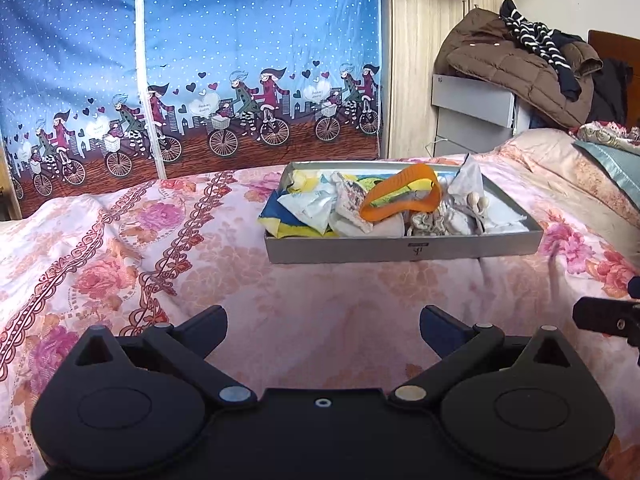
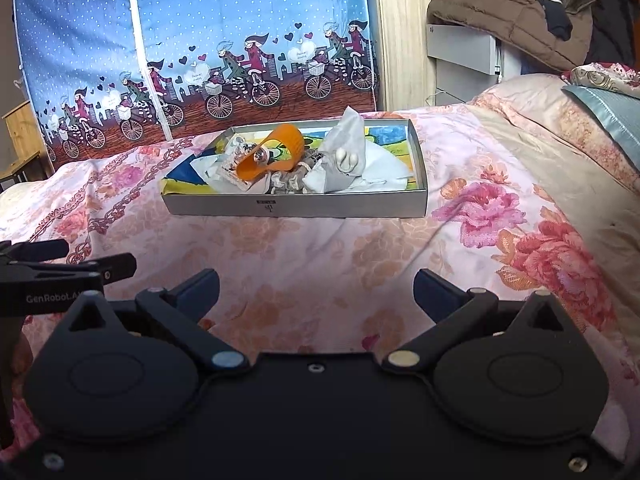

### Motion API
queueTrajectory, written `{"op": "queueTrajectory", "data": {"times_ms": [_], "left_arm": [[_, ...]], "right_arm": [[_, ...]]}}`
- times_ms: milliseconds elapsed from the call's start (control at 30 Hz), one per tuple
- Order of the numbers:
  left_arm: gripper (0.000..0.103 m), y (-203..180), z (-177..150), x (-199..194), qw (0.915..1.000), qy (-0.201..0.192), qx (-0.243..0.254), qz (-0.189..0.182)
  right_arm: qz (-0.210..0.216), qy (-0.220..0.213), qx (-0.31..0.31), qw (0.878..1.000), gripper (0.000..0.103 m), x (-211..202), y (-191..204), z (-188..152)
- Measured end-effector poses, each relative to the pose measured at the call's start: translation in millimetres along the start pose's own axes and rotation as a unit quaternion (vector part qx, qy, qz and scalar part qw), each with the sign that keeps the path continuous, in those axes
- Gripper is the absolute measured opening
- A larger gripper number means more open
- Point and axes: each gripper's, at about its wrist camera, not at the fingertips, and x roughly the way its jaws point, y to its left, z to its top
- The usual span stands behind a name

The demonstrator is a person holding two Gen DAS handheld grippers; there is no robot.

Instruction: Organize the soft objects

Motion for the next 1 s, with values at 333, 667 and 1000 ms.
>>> {"op": "queueTrajectory", "data": {"times_ms": [333,667,1000], "left_arm": [[0.102,-1,-2,0,0.9999,0.007,0.005,0.006],[0.102,-2,-3,0,0.9998,0.007,0.018,0.006],[0.102,-3,-4,1,0.9997,0.008,0.024,0.004]], "right_arm": [[0.000,0.010,0.002,1.000,0.103,7,0,-3],[0.004,0.015,-0.003,1.000,0.103,9,0,-3],[0.003,0.015,-0.002,1.000,0.103,11,-1,-3]]}}
